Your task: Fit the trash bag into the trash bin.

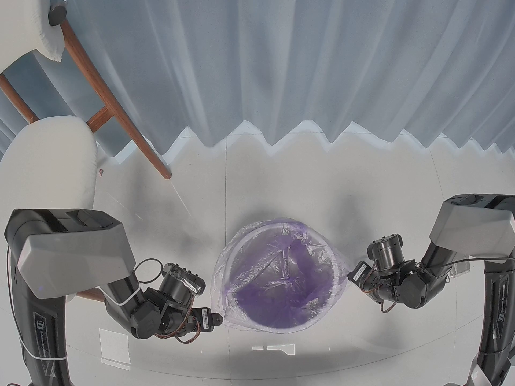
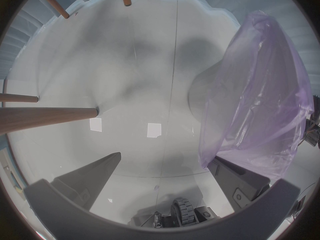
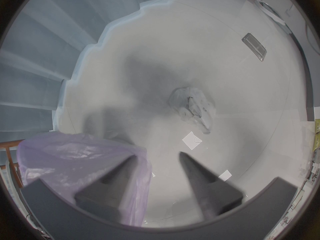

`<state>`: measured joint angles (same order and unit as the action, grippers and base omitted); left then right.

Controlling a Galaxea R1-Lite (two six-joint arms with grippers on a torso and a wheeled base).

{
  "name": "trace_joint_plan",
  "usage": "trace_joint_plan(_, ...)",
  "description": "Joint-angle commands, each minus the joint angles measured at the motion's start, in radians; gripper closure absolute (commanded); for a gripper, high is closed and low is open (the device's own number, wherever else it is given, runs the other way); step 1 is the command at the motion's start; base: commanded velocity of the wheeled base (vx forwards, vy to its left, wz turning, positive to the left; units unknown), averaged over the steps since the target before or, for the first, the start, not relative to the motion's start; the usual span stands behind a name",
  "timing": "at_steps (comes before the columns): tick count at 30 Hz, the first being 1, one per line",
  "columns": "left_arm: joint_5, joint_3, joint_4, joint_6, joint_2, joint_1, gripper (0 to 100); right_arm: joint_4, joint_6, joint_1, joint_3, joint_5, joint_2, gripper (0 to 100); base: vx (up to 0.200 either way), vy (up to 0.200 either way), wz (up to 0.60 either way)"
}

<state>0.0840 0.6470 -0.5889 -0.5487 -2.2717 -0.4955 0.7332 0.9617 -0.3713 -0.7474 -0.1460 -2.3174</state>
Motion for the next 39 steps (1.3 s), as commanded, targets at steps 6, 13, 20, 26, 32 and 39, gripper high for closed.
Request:
trace_joint_plan(6, 0.002, -0.052, -0.003, 0.0, 0.06, 0.005, 0, 0.025, -0.003, -0.006, 0.172, -0.001, 0.207, 0, 0.0, 0.0, 0.0)
trace_joint_plan(13, 0.002, -0.237, -0.17, 0.006, 0.213, 0.014, 0, 0.026, 0.0, 0.02, 0.319, 0.005, 0.383, 0, 0.0, 0.0, 0.0)
trace_joint_plan(20, -0.004, -0.469, -0.517, -0.002, 0.385, 0.009, 0, 0.089, 0.006, 0.022, 0.442, 0.011, 0.538, 0, 0.0, 0.0, 0.0)
trace_joint_plan(26, -0.006, -0.593, -0.796, -0.005, 0.544, 0.028, 0, 0.1, -0.02, 0.038, 0.507, 0.013, 0.724, 0, 0.0, 0.0, 0.0)
trace_joint_plan(32, -0.012, -0.626, -0.818, -0.013, 0.733, 0.028, 0, 0.035, -0.038, 0.107, 0.573, 0.014, 0.816, 0, 0.0, 0.0, 0.0)
trace_joint_plan(39, -0.006, -0.534, -0.819, -0.192, 0.822, 0.037, 0, 0.023, -0.063, 0.152, 0.64, 0.013, 0.897, 0, 0.0, 0.0, 0.0)
